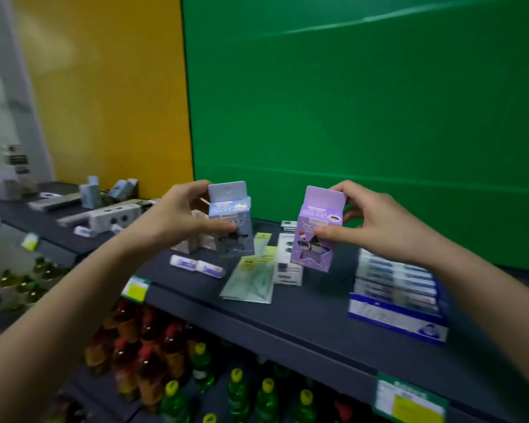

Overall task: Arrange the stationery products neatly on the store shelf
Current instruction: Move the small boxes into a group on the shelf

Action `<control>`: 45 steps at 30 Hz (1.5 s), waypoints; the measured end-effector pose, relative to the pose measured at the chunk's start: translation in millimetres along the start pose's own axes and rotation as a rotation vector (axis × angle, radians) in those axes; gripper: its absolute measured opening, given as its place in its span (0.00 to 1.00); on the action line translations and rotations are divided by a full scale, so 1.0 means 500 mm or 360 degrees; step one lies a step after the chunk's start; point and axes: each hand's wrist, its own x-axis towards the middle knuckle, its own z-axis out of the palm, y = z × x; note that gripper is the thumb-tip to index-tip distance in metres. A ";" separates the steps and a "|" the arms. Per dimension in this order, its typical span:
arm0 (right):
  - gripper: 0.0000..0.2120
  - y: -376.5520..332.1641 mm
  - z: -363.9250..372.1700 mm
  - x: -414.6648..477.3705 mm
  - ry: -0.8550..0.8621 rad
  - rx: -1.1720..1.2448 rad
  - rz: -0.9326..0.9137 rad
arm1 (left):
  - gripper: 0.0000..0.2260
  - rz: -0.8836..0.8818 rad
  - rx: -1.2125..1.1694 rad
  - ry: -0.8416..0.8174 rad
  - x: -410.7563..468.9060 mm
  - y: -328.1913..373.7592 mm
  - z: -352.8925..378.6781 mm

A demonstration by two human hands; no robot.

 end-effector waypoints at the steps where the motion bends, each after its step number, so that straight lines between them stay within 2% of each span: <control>1: 0.18 -0.017 0.022 0.012 -0.0006 0.0006 -0.0011 | 0.23 -0.0025 0.0016 0.0009 -0.013 -0.019 -0.033; 9: 0.17 -0.130 0.193 0.101 0.0036 0.0078 0.0028 | 0.28 -0.0115 0.0019 0.0008 -0.085 -0.160 -0.244; 13: 0.17 -0.169 0.250 0.140 0.0045 0.0043 0.0077 | 0.37 -0.0116 0.0017 -0.0027 -0.090 -0.214 -0.303; 16: 0.19 -0.185 0.277 0.167 0.0051 0.0000 0.0125 | 0.32 -0.0112 -0.0021 -0.0068 -0.080 -0.248 -0.325; 20: 0.19 -0.190 0.305 0.204 0.0054 -0.0036 0.0167 | 0.34 -0.0077 -0.0040 -0.0115 -0.050 -0.296 -0.349; 24: 0.19 -0.182 0.323 0.238 0.0064 -0.0047 0.0180 | 0.30 -0.0029 -0.0057 -0.0172 -0.005 -0.337 -0.370; 28: 0.18 -0.181 0.326 0.274 0.0076 -0.0050 0.0188 | 0.31 0.0023 -0.0123 -0.0240 0.046 -0.369 -0.388; 32: 0.16 -0.180 0.328 0.299 0.0075 -0.0071 0.0202 | 0.25 0.0072 -0.0213 -0.0268 0.091 -0.397 -0.395; 36: 0.15 -0.189 0.328 0.317 0.0107 -0.0055 0.0253 | 0.27 0.0149 -0.0232 -0.0261 0.139 -0.417 -0.414; 41: 0.15 -0.204 0.340 0.338 0.0201 -0.0042 0.0340 | 0.23 0.0253 -0.0260 -0.0188 0.209 -0.428 -0.426; 45: 0.19 -0.217 0.350 0.344 0.0333 -0.0079 0.0439 | 0.19 0.0336 -0.0282 -0.0219 0.282 -0.429 -0.420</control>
